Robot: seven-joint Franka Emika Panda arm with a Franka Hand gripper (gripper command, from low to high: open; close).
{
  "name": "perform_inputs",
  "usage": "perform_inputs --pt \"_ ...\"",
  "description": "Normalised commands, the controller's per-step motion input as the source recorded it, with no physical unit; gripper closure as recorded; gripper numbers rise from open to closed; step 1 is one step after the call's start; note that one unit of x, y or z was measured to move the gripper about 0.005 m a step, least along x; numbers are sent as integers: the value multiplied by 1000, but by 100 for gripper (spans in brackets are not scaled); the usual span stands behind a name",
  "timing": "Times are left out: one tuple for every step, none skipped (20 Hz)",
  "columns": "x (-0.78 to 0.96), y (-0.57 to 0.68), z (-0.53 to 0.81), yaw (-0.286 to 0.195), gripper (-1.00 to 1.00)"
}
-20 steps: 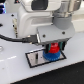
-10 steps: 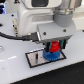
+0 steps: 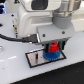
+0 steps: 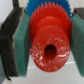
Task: Insert the blue gear onto the right peg, followed by the red gear
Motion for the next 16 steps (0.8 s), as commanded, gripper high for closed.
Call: perform_inputs --pt "156 25 -74 0 100" --pt "95 -2 -218 0 100" --pt "143 0 -245 0 100" --pt "192 26 -243 0 100" --pt "200 48 -248 0 100" --pt "215 75 -271 0 100" --pt "218 91 -272 0 100" --pt "219 97 -269 0 100" --pt "218 97 -243 0 100" --pt "203 86 -157 0 100" --pt "173 75 -69 0 100" --pt "153 68 -39 0 100" --pt "121 69 -16 0 100" --pt "157 293 -11 0 -100" --pt "87 83 153 0 -100" --pt "71 80 183 0 -100"
